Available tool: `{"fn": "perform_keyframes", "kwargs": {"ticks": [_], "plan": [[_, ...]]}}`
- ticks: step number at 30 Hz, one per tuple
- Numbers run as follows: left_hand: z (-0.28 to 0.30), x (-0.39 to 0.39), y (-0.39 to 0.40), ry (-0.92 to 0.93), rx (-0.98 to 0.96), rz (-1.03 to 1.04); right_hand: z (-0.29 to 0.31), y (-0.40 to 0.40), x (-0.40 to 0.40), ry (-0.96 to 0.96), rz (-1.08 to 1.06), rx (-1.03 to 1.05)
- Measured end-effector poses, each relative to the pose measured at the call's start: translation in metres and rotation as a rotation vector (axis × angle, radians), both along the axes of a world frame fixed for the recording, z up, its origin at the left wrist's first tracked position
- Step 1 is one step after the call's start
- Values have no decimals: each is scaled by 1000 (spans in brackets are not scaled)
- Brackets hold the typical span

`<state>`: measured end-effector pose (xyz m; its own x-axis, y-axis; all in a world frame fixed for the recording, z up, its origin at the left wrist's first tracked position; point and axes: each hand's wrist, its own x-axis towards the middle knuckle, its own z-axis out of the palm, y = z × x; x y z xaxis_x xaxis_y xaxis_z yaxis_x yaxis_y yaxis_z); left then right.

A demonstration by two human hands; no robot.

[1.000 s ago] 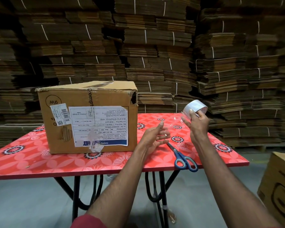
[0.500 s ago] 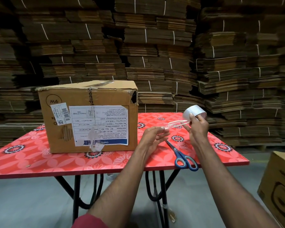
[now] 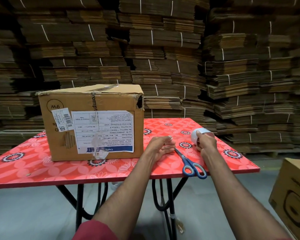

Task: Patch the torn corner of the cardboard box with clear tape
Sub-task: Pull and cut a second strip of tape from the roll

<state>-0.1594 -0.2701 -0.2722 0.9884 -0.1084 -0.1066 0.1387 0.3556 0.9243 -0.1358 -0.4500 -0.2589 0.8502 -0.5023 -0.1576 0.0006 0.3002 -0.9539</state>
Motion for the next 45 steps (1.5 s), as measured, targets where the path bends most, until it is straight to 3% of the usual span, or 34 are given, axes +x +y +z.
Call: {"fn": "perform_keyframes", "kwargs": {"ticks": [18, 20, 23, 28, 37, 45], "plan": [[1, -4, -3, -18, 31, 23, -10, -7, -12, 49, 65, -291], [0, -3, -3, -19, 30, 21, -5, -7, -23, 47, 5, -440], [0, -1, -3, -26, 49, 23, 7, -3, -59, 27, -80, -856], [-2, 1, -5, -35, 61, 28, 6, 10, -111, 115, 193, -1387], [-3, 2, -9, -39, 69, 30, 17, 26, -152, 168, 324, -1683], [-3, 5, -8, -12, 53, 47, 33, 13, -162, 314, 522, -1740]]}}
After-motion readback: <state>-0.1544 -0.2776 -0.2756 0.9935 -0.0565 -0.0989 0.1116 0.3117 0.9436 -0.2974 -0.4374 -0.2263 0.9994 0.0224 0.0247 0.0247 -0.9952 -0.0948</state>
